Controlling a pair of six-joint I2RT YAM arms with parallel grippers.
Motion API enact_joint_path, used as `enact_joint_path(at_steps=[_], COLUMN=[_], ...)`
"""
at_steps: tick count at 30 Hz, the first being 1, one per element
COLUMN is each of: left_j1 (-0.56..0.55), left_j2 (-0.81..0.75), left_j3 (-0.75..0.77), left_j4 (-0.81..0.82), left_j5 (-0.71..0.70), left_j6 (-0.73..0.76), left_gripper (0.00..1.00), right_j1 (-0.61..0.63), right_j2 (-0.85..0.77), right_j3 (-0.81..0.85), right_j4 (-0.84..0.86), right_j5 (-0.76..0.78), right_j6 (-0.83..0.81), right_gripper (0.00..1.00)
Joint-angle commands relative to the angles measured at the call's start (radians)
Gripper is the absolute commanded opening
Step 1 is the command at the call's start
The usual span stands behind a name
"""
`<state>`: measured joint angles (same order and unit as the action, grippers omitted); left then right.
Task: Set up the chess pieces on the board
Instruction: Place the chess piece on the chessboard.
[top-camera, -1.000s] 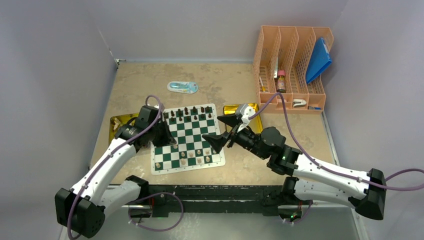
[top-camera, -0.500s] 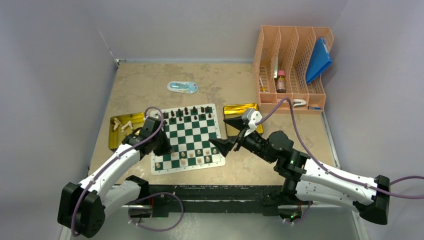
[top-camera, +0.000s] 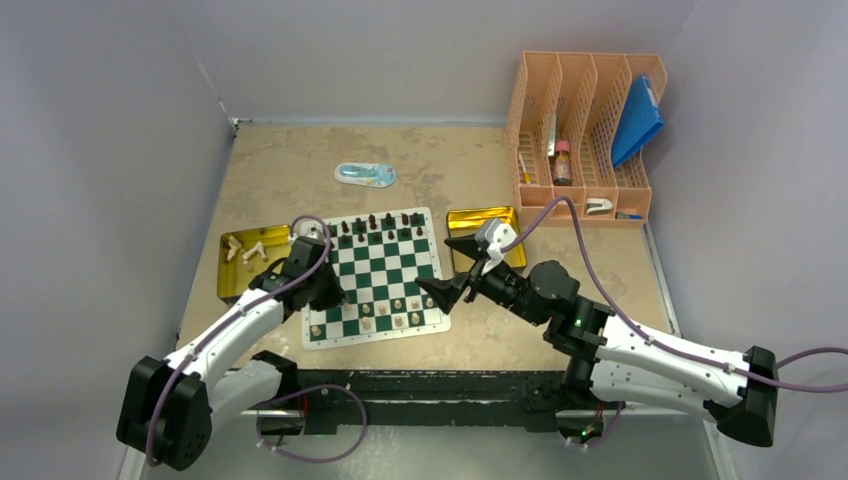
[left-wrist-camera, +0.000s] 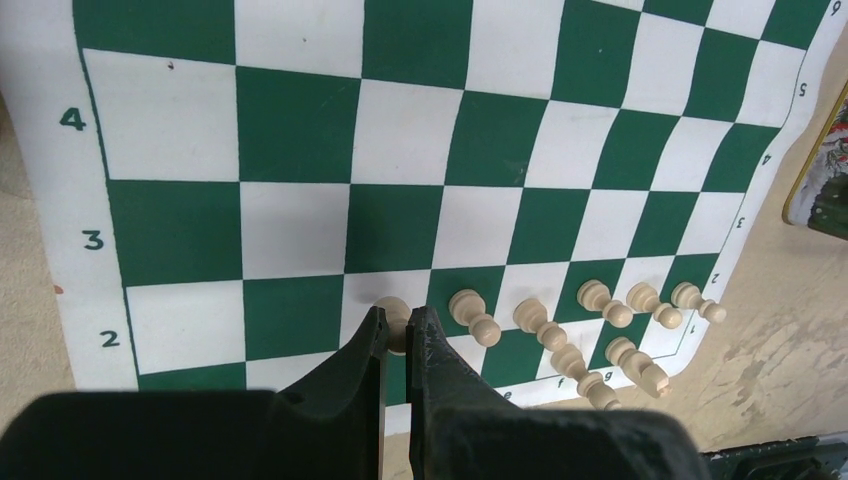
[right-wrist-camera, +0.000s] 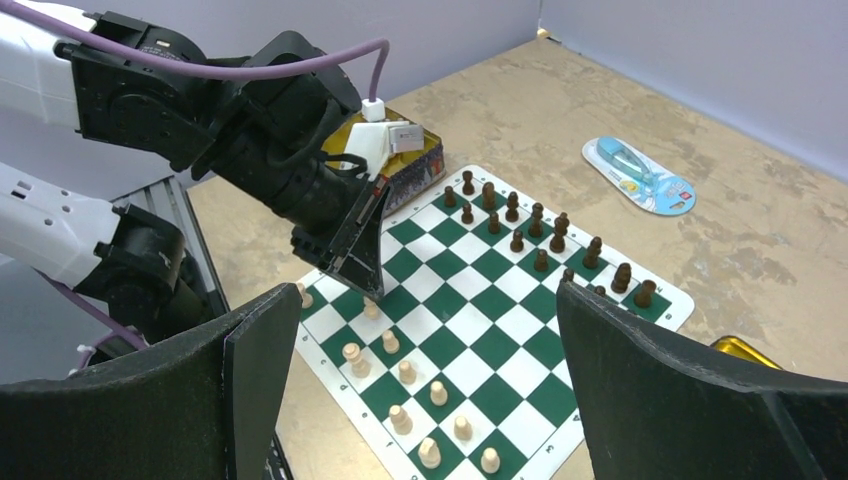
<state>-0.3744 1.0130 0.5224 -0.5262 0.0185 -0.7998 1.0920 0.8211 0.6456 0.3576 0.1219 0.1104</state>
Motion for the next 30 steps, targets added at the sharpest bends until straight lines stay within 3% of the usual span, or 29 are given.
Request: enact_joint_path(at_steps=[1,18,26,30], left_j1=[-0.004,-0.009,-0.021,-0.021], left_j2=[0.005,0.055,0.055,0.056], left_j3=[-0.013,0.021,0.038,0.054], left_j4=[0.058,0.017,-0.006,-0.024], left_j5=[0.0,0.055,0.057,0.042], left_j6=[0.007,0.018,0.013,0.012], left_gripper=[0.0,0.02,0.25,0.28], right_j1=[-0.004,-0.004,-0.004,-0.004], right_j2=[0.004,-0.013,0.003,-0.001], right_j3=[-0.001,-0.018,0.002,-0.001], right_j4=[0.064,0.08,0.067,0.068], right_j5=[0.017,0.021,0.022,0.027], right_j6=[-0.021,-0.026,-0.04,-0.044], right_gripper=[0.99,0.99,0.99,0.99])
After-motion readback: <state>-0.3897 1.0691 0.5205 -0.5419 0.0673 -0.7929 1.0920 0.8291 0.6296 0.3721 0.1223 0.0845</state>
